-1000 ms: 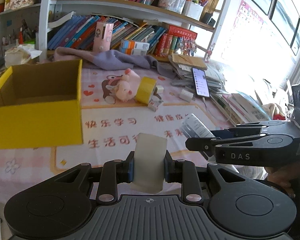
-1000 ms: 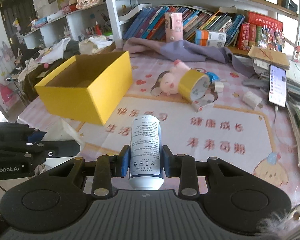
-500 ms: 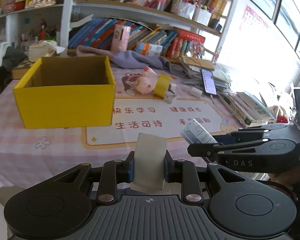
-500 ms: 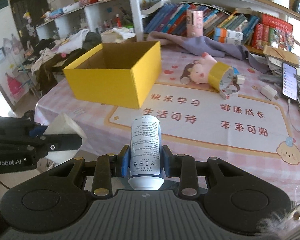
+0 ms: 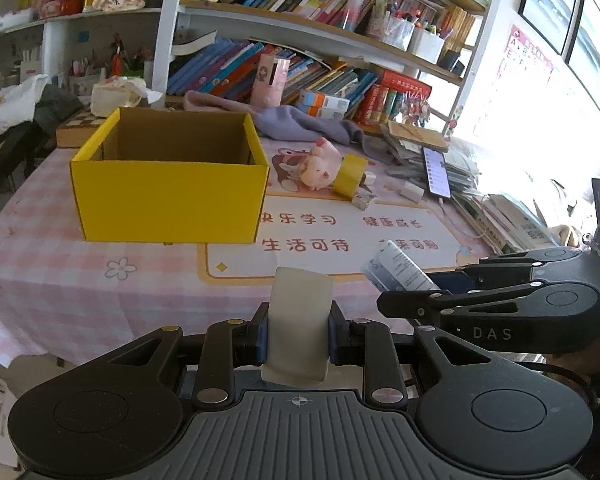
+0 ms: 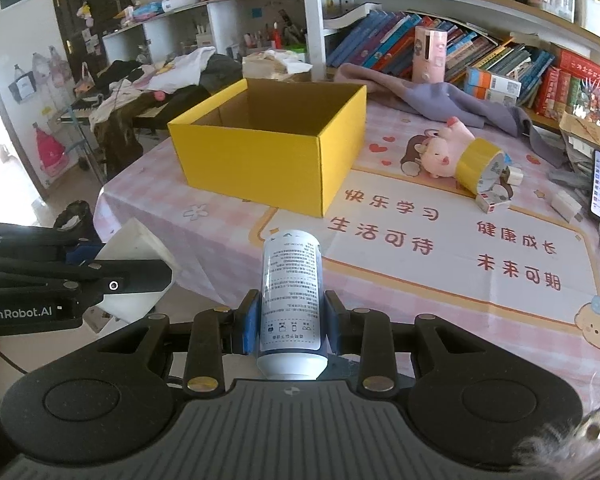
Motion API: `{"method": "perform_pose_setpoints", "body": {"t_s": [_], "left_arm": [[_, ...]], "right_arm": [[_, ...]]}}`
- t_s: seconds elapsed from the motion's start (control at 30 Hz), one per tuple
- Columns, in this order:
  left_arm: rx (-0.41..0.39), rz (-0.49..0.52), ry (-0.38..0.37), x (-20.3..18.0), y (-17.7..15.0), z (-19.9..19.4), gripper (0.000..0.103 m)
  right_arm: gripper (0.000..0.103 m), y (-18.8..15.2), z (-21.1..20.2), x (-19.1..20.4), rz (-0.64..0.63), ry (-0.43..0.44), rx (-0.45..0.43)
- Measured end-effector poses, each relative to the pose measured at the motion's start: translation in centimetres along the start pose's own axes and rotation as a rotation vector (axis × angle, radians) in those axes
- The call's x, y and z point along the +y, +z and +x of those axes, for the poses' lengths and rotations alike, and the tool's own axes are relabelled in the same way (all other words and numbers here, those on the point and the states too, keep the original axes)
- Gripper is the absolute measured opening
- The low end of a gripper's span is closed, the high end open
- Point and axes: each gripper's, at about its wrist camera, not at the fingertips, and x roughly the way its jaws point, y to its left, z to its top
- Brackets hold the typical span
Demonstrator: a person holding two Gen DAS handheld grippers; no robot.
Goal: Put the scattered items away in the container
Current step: 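Lift the eraser and glue tube and carry both toward the yellow box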
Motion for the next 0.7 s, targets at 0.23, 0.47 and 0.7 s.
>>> {"method": "perform_pose_setpoints", "body": {"t_s": [0.23, 0.47, 0.7], "left_arm": [[0.005, 0.003, 0.02, 0.4, -0.4, -0.7, 0.025], [0.012, -0.032, 0.055, 1.8, -0.9, -1.5, 0.025], [0.024, -0.057, 0.074, 2.6, -1.2, -1.7, 0.025]], "right_arm": [[0.031, 0.3, 0.4, 1.3, -0.029, 0.032, 0.007], [0.031, 0.6, 1.1, 2.6, -0.05, 0.063, 0.01], [0.031, 1.0, 1.8, 3.4, -0.075, 0.095, 0.025]]}}
